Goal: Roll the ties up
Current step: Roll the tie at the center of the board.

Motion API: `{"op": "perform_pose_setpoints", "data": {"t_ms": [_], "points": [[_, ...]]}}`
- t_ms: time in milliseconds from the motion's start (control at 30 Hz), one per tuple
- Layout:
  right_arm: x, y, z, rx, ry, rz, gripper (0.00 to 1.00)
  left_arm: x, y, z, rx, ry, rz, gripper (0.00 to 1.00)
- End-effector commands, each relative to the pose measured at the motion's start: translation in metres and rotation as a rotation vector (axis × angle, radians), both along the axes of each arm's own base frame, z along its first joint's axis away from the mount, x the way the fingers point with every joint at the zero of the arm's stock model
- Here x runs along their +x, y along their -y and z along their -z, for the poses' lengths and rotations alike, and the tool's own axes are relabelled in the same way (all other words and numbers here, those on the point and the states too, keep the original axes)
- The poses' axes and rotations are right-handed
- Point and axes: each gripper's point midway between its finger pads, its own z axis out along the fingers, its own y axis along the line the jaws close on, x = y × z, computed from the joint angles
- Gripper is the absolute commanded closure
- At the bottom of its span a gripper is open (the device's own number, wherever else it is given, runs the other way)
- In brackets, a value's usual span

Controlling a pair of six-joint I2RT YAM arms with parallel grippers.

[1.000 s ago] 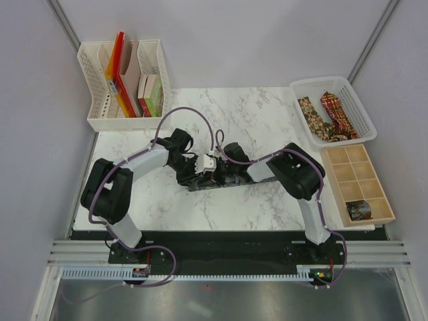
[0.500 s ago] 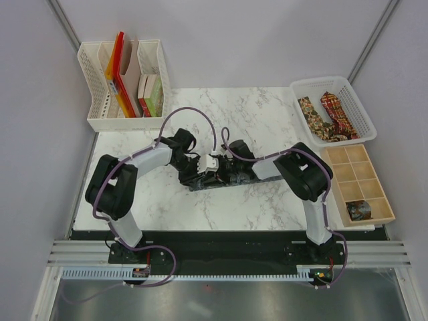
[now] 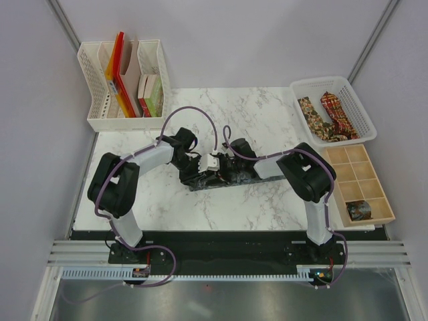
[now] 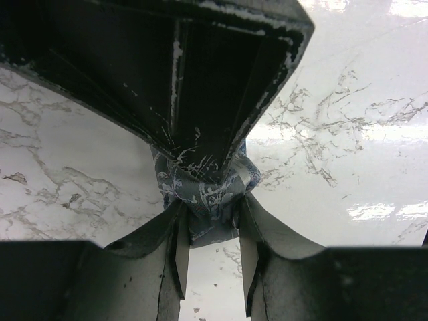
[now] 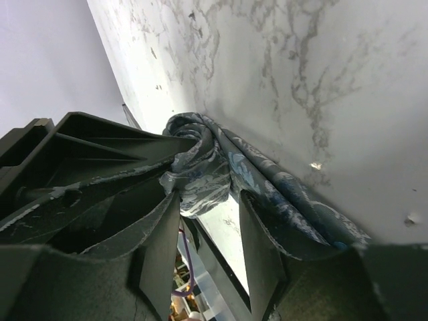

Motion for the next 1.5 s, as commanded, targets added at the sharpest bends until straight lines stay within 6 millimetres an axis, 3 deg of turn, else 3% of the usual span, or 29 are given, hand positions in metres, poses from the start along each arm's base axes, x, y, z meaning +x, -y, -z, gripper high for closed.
{"op": "perform_pose_setpoints", "data": {"t_ms": [0,133,300,400,500,600,733,867,1100,1467], "points": [[0.010,-0.016,-0.029,0.086,0.082,-0.006,0.53,-0.012,-0.009,0.038,0.084,-0.050,0.044,0.66],[0.010,-0.024,-0.035,0.116,0.090,-0.012,0.54,-0.012,-0.009,0.036,0.082,-0.048,0.047,0.66],[0.010,-0.024,-0.027,0.092,0.093,-0.013,0.61,-0.011,-0.008,0.036,0.079,-0.048,0.050,0.66],[0.008,-0.022,-0.018,0.063,0.081,-0.021,0.73,-0.012,-0.008,0.036,0.077,-0.048,0.051,0.66],[0.007,-0.017,-0.012,0.023,0.077,-0.025,0.92,-0.011,-0.009,0.035,0.077,-0.044,0.049,0.64],[0.011,-0.011,-0.007,-0.002,0.091,-0.022,0.99,-0.011,-0.009,0.031,0.071,-0.038,0.047,0.60],[0.014,0.002,0.010,-0.082,0.084,-0.019,1.00,-0.009,-0.007,0.021,0.046,-0.018,0.040,0.47],[0.016,0.012,0.024,-0.128,0.090,-0.021,1.00,-0.006,0.004,-0.006,-0.039,0.019,0.031,0.34],[0.018,0.026,0.043,-0.186,0.099,-0.036,1.00,0.004,0.009,-0.036,-0.141,0.110,-0.001,0.27],[0.018,0.043,0.071,-0.264,0.080,-0.041,1.00,0.016,-0.009,-0.035,-0.185,0.149,-0.038,0.16]]}}
